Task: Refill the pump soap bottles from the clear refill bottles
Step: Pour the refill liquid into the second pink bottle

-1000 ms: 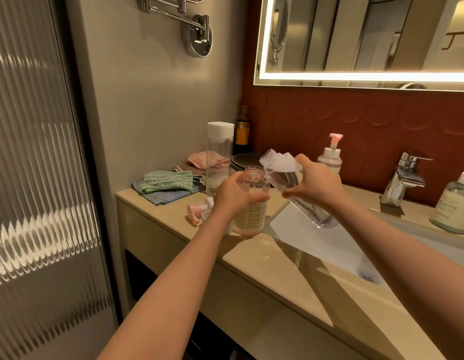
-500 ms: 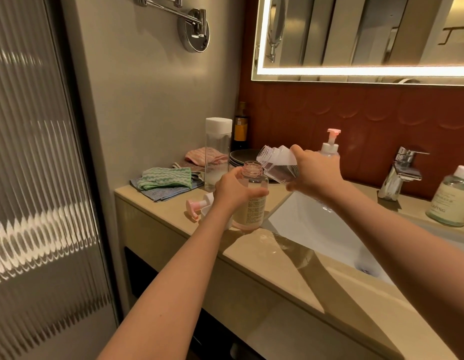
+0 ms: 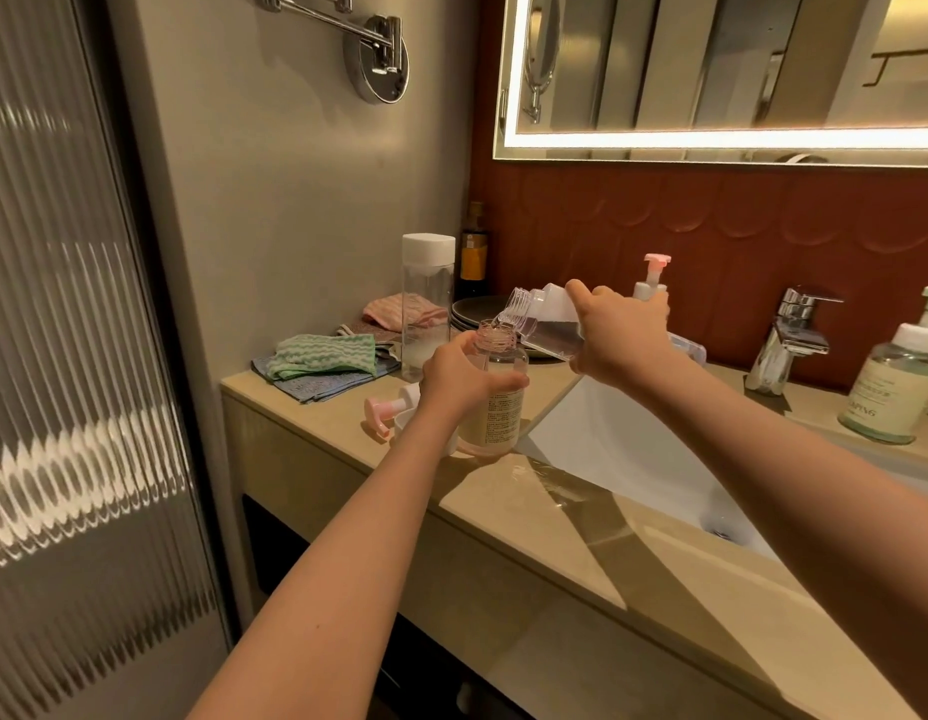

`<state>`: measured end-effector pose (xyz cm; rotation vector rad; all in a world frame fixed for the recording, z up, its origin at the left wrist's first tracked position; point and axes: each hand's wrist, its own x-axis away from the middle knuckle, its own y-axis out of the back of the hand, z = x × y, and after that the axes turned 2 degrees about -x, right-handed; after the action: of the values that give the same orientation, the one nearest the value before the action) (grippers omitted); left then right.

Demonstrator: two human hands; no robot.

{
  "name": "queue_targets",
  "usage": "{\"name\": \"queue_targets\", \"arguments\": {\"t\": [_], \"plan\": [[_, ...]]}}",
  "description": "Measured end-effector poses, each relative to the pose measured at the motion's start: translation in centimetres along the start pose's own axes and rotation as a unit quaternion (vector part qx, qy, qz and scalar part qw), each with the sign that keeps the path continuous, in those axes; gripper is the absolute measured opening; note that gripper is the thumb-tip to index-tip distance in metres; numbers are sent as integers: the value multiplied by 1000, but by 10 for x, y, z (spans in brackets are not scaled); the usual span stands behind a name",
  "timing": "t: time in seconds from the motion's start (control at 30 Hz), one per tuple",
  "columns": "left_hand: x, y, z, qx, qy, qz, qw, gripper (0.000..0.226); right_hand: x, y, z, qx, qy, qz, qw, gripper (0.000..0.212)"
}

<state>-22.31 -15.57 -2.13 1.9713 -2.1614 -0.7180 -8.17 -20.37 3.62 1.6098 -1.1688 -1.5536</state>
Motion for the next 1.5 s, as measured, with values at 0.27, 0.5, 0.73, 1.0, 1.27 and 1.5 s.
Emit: {"name": "queue_targets", "arguments": {"t": [0.27, 0.5, 0.73, 1.0, 1.27, 1.5], "plan": [[1, 0, -2, 2, -1, -1, 1000, 81, 1, 1, 1, 0, -3, 3, 1000, 66], [3, 1, -2, 6, -8, -2, 1000, 80, 1, 1, 4, 2, -6, 8, 1000, 68], [4, 1, -2, 8, -9, -1, 1000, 81, 2, 2, 4, 13, -5, 7, 1000, 68], [4, 1, -2, 9, -11, 1, 1000, 80, 2, 4, 4, 23, -1, 1, 1000, 65], [2, 0, -1, 0, -11, 2, 1000, 84, 2, 2, 5, 27, -2, -3, 1000, 64], [1, 0, 0, 2, -14, -1, 1000, 85, 0, 2, 5, 35, 1, -4, 999, 68]]}}
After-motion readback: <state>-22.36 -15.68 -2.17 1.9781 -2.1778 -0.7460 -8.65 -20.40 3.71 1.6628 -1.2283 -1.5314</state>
